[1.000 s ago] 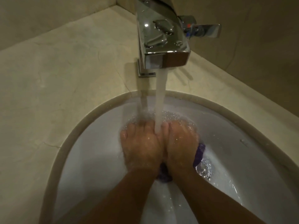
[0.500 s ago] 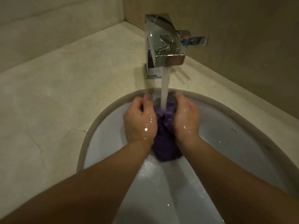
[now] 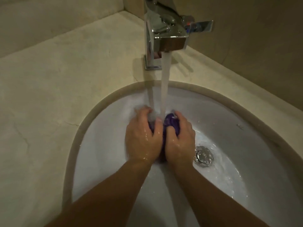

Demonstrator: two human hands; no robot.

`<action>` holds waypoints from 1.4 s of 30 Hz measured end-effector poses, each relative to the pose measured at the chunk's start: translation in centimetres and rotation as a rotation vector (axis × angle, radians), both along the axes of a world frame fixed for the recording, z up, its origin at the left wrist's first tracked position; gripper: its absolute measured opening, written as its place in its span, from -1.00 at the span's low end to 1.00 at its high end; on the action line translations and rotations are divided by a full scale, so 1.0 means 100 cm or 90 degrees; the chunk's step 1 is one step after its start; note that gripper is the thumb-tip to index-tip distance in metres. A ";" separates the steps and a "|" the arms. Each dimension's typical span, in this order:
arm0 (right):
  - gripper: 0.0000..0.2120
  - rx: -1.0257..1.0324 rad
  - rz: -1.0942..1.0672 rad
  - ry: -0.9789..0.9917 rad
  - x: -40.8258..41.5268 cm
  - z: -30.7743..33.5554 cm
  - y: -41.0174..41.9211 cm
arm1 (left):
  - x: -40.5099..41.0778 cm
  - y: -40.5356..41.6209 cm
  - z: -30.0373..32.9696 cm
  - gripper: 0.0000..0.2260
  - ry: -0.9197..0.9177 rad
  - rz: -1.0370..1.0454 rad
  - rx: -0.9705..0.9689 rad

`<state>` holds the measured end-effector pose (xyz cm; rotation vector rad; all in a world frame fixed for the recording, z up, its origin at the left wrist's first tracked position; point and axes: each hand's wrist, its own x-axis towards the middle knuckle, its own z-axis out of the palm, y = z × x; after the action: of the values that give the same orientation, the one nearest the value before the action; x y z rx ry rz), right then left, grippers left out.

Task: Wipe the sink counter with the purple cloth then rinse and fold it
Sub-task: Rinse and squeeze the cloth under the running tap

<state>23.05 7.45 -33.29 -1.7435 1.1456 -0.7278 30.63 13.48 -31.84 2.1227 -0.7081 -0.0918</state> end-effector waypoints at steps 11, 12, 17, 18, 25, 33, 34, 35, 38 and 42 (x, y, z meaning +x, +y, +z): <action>-0.72 -0.200 0.032 -0.020 0.015 -0.016 -0.017 | 0.005 -0.010 -0.003 -0.69 -0.203 -0.021 0.170; -0.76 -0.203 0.036 -0.009 0.015 -0.016 -0.018 | 0.005 -0.013 -0.003 -0.71 -0.235 -0.020 0.211; -0.75 -0.115 0.004 0.028 0.022 -0.012 -0.026 | 0.003 -0.018 -0.003 -0.76 -0.214 -0.028 0.351; -0.78 -0.127 0.003 0.046 0.023 -0.011 -0.026 | 0.003 -0.020 -0.003 -0.80 -0.196 -0.018 0.377; -0.59 -0.073 0.052 0.128 0.023 0.001 -0.028 | 0.003 -0.028 -0.001 -0.63 -0.168 0.002 0.375; -0.48 -0.152 0.077 0.150 0.023 0.010 -0.027 | 0.006 -0.026 0.006 -0.53 -0.153 -0.023 0.321; -0.48 -0.128 0.086 0.141 0.022 0.010 -0.028 | 0.008 -0.025 0.007 -0.56 -0.144 -0.037 0.295; -0.51 -0.099 0.066 0.115 0.020 0.010 -0.029 | 0.010 -0.023 0.008 -0.60 -0.137 -0.053 0.268; -0.61 -0.018 -0.019 0.023 0.017 0.025 -0.030 | 0.013 -0.016 0.018 -0.68 -0.107 -0.055 0.156; -0.54 0.158 -0.059 -0.196 0.022 0.073 -0.029 | 0.016 -0.015 0.038 -0.74 -0.078 0.002 -0.104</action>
<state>25.28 4.57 -25.96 -1.3268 1.0589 -0.8383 32.22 11.99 -28.01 1.9848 -0.7574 0.0957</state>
